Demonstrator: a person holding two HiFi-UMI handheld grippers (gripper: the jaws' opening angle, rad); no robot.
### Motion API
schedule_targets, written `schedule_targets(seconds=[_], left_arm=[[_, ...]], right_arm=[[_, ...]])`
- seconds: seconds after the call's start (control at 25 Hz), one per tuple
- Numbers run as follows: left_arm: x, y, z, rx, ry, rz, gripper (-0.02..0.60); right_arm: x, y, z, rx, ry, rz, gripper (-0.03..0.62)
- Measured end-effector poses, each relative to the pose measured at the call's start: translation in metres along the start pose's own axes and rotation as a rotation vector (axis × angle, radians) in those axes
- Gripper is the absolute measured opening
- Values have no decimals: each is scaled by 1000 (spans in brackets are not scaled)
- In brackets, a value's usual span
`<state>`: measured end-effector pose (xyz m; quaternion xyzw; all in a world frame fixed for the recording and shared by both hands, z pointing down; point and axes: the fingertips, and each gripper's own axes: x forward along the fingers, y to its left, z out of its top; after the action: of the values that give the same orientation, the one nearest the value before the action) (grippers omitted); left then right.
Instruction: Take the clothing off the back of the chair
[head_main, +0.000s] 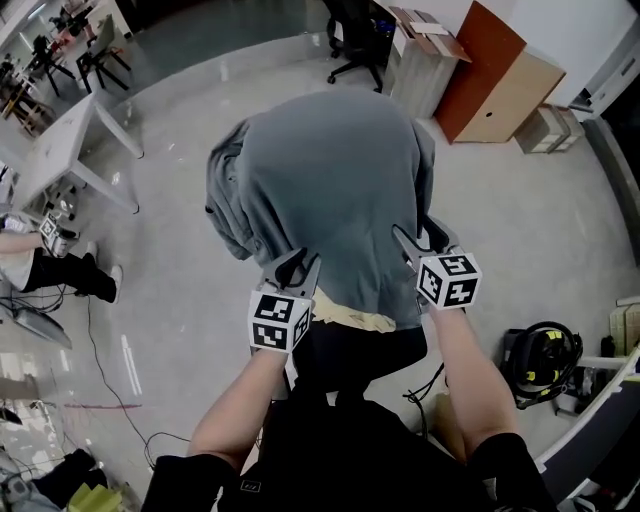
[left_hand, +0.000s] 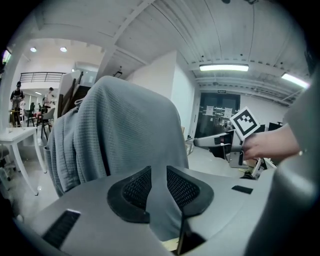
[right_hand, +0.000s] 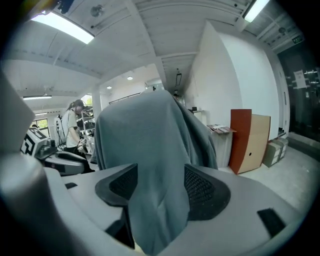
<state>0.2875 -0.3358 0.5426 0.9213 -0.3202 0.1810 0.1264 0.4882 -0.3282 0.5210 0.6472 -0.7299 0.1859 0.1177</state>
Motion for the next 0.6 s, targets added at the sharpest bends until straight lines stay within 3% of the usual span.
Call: schedule_targets(seconds=[0.28, 0.48, 0.56, 0.6], left_arm=[[16, -3, -5, -13, 18, -40, 139], [16, 3, -11, -34, 25, -48, 155], [14, 5, -14, -36, 29, -48, 156], [14, 6, -15, -38, 30, -49, 158]], right_arm=[[60, -36, -9, 40, 70, -37, 336], [91, -34, -12, 4, 111, -63, 334], [96, -27, -9, -37, 114, -63, 307], [97, -23, -7, -61, 113, -62, 260]])
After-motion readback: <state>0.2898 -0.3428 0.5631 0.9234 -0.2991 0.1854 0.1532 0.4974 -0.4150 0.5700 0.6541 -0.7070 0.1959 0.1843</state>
